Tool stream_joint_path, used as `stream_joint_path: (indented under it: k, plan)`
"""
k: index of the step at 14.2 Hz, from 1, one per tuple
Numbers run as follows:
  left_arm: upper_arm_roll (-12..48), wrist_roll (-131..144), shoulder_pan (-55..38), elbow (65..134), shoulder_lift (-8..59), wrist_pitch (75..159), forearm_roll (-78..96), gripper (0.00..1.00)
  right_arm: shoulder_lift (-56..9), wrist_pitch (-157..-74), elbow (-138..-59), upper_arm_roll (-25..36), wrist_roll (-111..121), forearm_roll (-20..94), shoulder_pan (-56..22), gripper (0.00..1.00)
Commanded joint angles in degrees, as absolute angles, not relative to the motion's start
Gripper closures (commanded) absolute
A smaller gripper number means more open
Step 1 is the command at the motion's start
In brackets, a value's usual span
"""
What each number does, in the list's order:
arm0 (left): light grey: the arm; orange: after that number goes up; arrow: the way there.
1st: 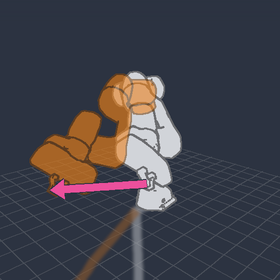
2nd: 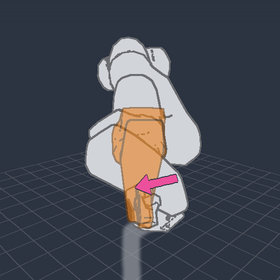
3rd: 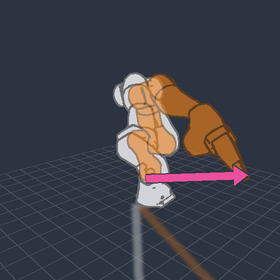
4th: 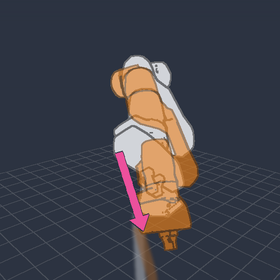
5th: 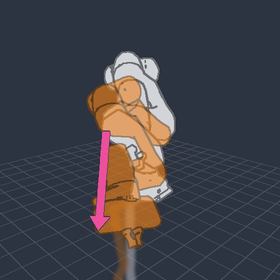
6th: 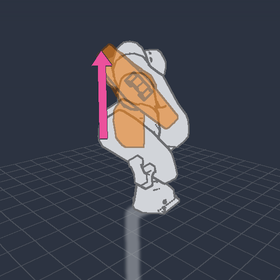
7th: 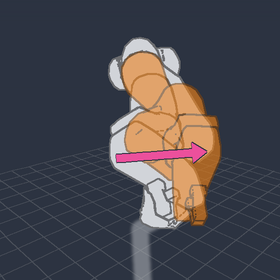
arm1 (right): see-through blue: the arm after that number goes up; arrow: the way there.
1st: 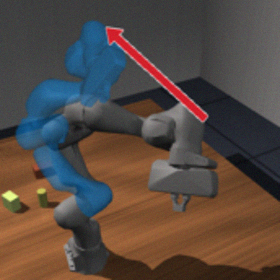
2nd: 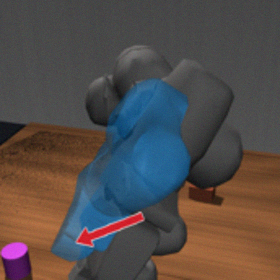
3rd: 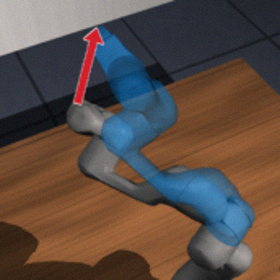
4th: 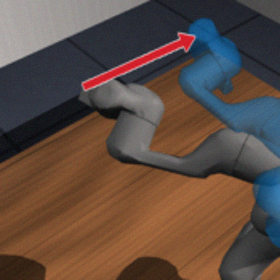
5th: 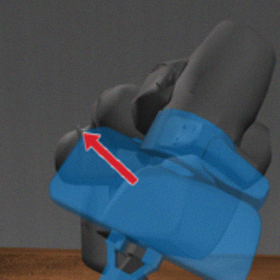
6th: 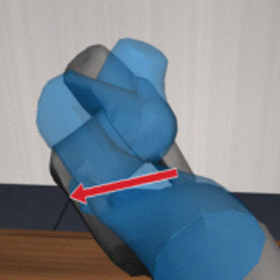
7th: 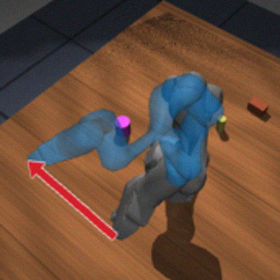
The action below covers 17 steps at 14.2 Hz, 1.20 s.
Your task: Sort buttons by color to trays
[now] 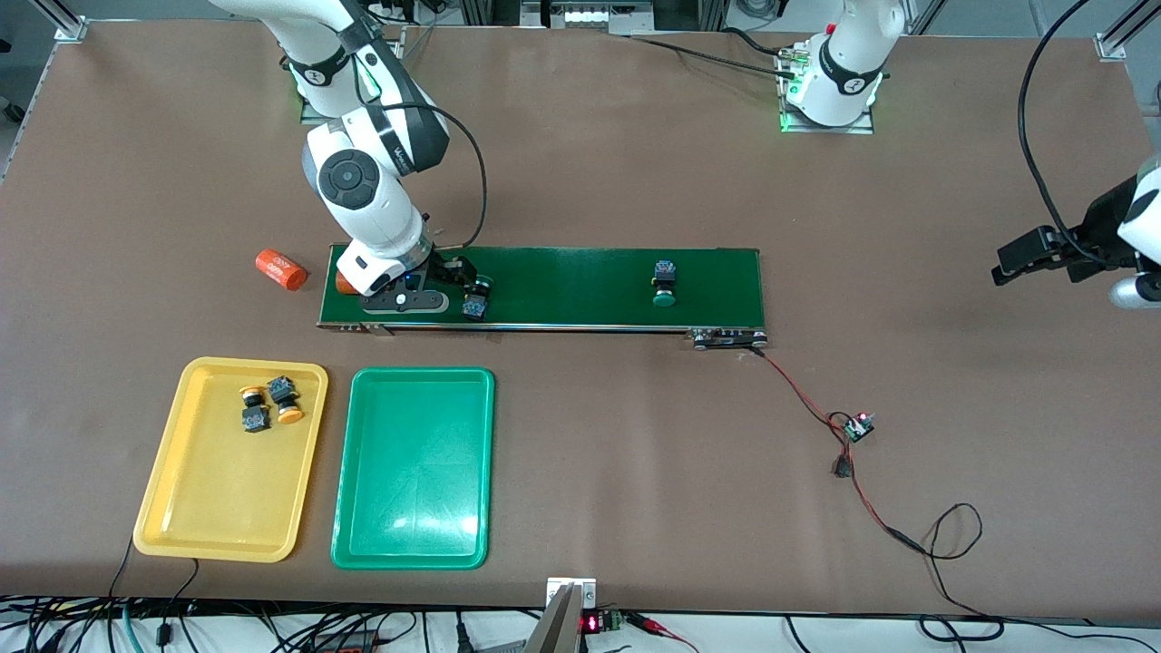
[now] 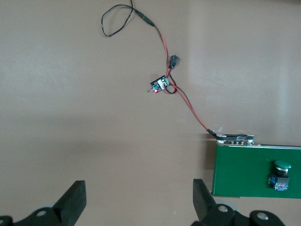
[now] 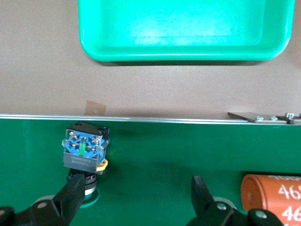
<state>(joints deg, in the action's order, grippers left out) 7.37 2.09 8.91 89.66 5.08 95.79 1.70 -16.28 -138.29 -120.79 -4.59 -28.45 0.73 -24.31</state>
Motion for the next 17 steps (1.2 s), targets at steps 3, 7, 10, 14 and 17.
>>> stream_joint_path:
  k: [3,7,10,14,17]
  plan:
    - [8.4,2.4,9.8,92.4,1.6,94.6,1.1,0.00,-18.5,-134.7,-117.4,-3.6,-35.0,-1.8,-26.3,0.00]
    - [8.4,2.4,9.9,100.3,-3.0,100.2,2.6,0.00,-19.4,-133.6,-116.3,-2.6,-38.7,-1.9,-27.1,0.00]
    - [9.7,2.4,10.0,104.9,-6.4,104.2,3.3,0.00,-19.7,-133.5,-115.8,-2.0,-38.9,-1.9,-27.1,0.00]
    - [9.5,3.0,10.2,100.0,-6.0,97.8,3.3,0.00,-19.9,-131.9,-114.0,-1.9,-40.8,-1.9,-27.1,0.00]
    - [9.1,3.3,11.0,96.6,-5.7,89.9,3.0,0.00,-20.2,-131.9,-113.6,-1.9,-40.5,-2.5,-27.6,0.00]
